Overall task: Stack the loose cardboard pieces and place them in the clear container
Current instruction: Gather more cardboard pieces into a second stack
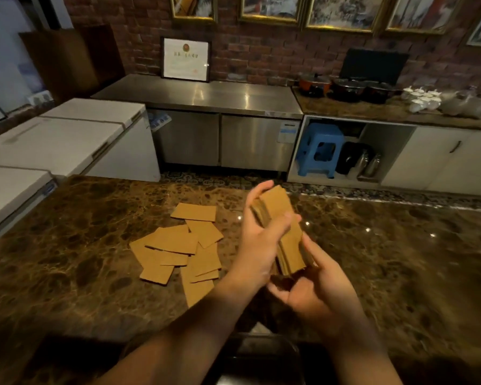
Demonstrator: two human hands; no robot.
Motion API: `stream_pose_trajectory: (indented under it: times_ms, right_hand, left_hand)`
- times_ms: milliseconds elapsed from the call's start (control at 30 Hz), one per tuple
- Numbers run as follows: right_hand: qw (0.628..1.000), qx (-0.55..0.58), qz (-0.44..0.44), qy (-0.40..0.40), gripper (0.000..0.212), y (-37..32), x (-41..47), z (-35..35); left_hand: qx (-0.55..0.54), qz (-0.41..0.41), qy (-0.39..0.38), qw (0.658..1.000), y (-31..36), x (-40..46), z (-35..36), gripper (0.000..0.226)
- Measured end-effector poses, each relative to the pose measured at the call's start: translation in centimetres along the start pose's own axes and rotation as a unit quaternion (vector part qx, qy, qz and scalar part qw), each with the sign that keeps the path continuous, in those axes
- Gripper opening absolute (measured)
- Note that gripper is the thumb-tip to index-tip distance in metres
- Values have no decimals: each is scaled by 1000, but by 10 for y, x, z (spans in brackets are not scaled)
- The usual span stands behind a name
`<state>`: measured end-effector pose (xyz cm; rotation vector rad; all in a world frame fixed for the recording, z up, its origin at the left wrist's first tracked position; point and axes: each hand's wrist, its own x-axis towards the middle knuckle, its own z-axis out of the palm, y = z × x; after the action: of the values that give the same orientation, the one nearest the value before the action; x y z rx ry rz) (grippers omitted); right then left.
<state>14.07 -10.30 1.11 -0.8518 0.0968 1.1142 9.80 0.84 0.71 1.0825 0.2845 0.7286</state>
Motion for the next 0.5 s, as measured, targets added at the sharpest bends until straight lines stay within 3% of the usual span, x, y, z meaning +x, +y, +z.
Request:
stream_pose_trajectory:
  times_ms: [67, 133, 233, 300, 367, 400, 500]
  right_hand:
    - [997, 75, -15, -6, 51, 0, -2, -22]
    - [996, 75, -55, -14, 48, 0, -2, -42]
    - [978, -19, -200, 56, 45, 1, 1, -70]
    - [923, -147, -322, 151, 35, -2, 4, -88]
    - [841, -308, -401, 193, 39, -2, 6, -100]
    - [818, -362, -408, 184, 44, -1, 10, -105]
    - [823, -387, -380, 170, 51, 6, 24, -113]
  left_hand:
    - [57, 4, -55, 997, -18, -4, 16, 60]
    - [64, -20, -83, 994, -33, -7, 24, 64]
    - [86, -78, -81, 990, -49, 0, 22, 84]
    - [83, -106, -69, 989, -54, 7, 17, 96]
    - [101, -132, -61, 984, -58, 17, 14, 83]
    - [131, -143, -60, 979, -61, 21, 14, 67]
    - [223, -155, -27, 962, -82, 31, 16, 25]
